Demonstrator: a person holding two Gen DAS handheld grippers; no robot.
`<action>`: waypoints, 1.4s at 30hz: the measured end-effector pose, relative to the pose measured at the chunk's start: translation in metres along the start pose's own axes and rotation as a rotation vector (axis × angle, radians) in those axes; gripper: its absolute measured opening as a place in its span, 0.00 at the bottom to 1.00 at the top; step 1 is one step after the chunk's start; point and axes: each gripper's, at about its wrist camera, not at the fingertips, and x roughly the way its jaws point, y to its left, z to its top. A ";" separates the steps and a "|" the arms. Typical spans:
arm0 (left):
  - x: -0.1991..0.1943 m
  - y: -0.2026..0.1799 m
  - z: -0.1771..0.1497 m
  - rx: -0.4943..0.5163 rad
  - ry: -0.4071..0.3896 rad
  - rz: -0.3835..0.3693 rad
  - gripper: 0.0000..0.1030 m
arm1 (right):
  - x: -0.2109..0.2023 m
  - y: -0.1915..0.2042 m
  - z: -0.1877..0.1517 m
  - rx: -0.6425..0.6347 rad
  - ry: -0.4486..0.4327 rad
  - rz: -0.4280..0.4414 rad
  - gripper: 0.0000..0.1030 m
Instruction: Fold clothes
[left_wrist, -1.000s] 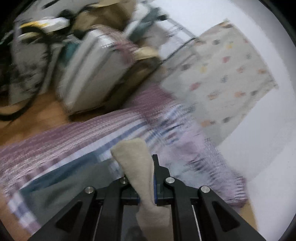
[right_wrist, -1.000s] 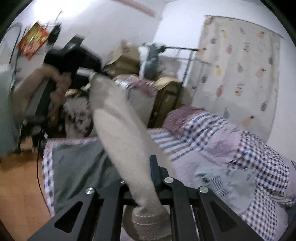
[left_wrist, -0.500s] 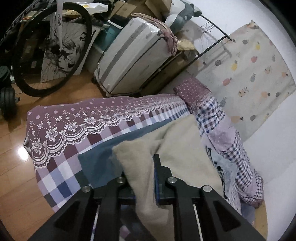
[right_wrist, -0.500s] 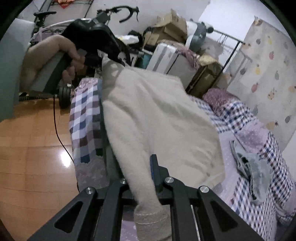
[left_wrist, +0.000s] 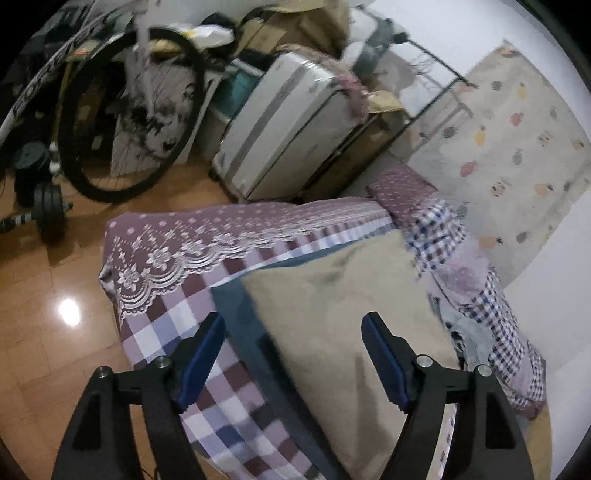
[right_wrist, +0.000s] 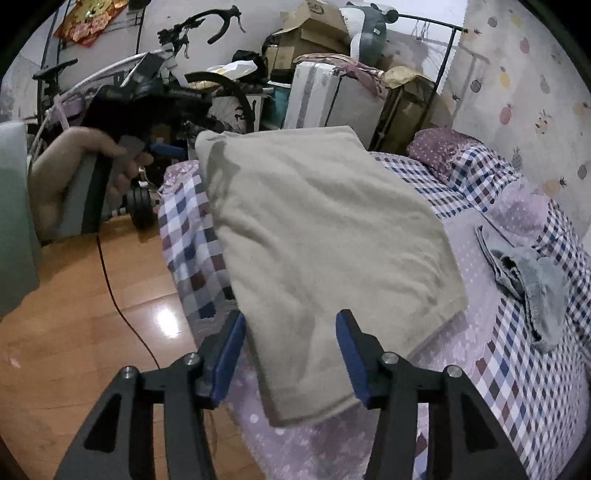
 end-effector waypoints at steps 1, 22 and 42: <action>-0.007 -0.008 -0.003 0.017 -0.011 -0.010 0.79 | -0.005 -0.001 0.000 0.008 -0.005 0.000 0.57; -0.133 -0.349 -0.199 0.459 0.039 -0.518 0.87 | -0.184 -0.191 -0.137 0.445 -0.200 -0.188 0.88; -0.022 -0.603 -0.464 0.839 0.306 -0.457 1.00 | -0.296 -0.437 -0.341 0.880 -0.146 -0.564 1.00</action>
